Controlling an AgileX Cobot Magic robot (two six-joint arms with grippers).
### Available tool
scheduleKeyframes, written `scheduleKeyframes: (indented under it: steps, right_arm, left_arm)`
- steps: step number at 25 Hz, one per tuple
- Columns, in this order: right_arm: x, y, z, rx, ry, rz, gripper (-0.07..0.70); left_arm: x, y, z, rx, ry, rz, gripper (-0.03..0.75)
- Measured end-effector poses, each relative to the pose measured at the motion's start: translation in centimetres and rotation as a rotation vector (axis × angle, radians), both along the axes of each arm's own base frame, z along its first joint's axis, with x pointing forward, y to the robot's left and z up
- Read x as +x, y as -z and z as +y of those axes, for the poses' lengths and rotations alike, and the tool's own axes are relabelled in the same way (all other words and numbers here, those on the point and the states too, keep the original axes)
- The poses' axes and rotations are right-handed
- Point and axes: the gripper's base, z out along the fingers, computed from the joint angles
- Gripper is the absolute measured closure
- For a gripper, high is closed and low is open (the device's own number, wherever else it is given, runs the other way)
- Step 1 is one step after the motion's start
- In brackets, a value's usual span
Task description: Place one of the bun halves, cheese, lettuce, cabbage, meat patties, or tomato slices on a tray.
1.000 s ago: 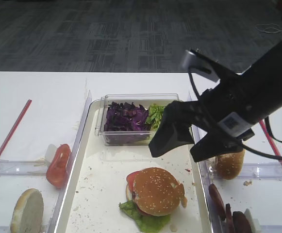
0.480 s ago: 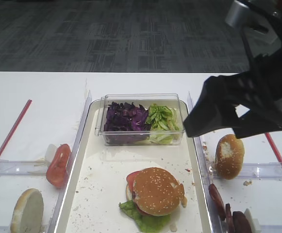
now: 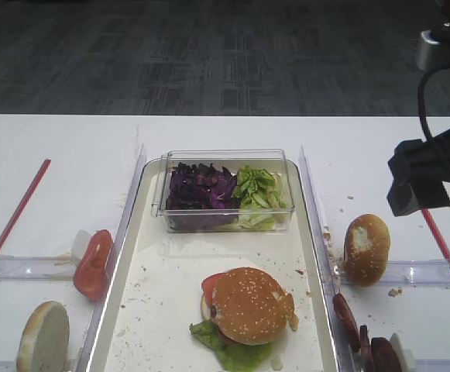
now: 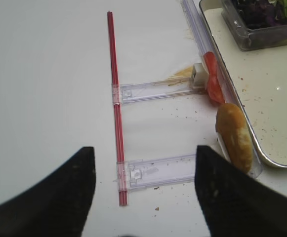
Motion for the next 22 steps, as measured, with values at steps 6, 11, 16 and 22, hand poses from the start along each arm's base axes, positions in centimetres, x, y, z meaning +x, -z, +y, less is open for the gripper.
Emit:
scheduleKeyframes:
  steps: [6,11,16,22]
  right_arm:
    - [0.1,0.1,-0.1,-0.016,0.000,0.004,-0.048]
    - [1.4,1.3,-1.9,-0.011,0.065,0.071,-0.048]
    - [2.2,1.9,-6.4,0.004,0.208,0.138,-0.048]
    - [1.4,1.6,-8.1,0.021,0.233,0.166,-0.048]
  left_arm:
    - [0.0,0.0,0.0,0.000,0.000,0.000,0.278]
    - [0.0,0.0,0.0,0.000,0.000,0.000,0.278]
    - [0.0,0.0,0.0,0.000,0.000,0.000,0.278]
    - [0.0,0.0,0.0,0.000,0.000,0.000,0.278]
